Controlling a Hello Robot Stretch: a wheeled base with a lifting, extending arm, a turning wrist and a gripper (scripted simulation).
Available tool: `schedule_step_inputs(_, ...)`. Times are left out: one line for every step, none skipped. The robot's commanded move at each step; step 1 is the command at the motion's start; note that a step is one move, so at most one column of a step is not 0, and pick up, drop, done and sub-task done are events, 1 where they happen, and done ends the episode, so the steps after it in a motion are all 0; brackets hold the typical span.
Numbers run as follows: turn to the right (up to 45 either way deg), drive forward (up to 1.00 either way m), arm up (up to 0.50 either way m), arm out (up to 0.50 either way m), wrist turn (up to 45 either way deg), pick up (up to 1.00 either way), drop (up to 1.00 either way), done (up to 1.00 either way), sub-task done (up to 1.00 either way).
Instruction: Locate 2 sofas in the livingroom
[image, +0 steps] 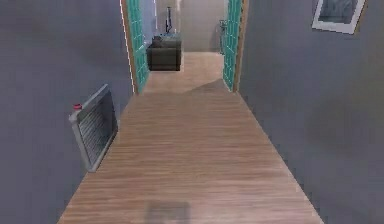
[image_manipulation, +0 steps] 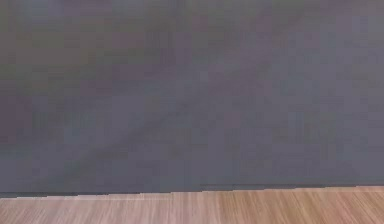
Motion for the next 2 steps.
schedule_step_inputs(0.0,1.00,0.00,0.00,0.0,0.00,0.00,0.00,0.00)
schedule_step_inputs(0.0,1.00,0.00,0.00,0.0,0.00,0.00,0.00,0.00)
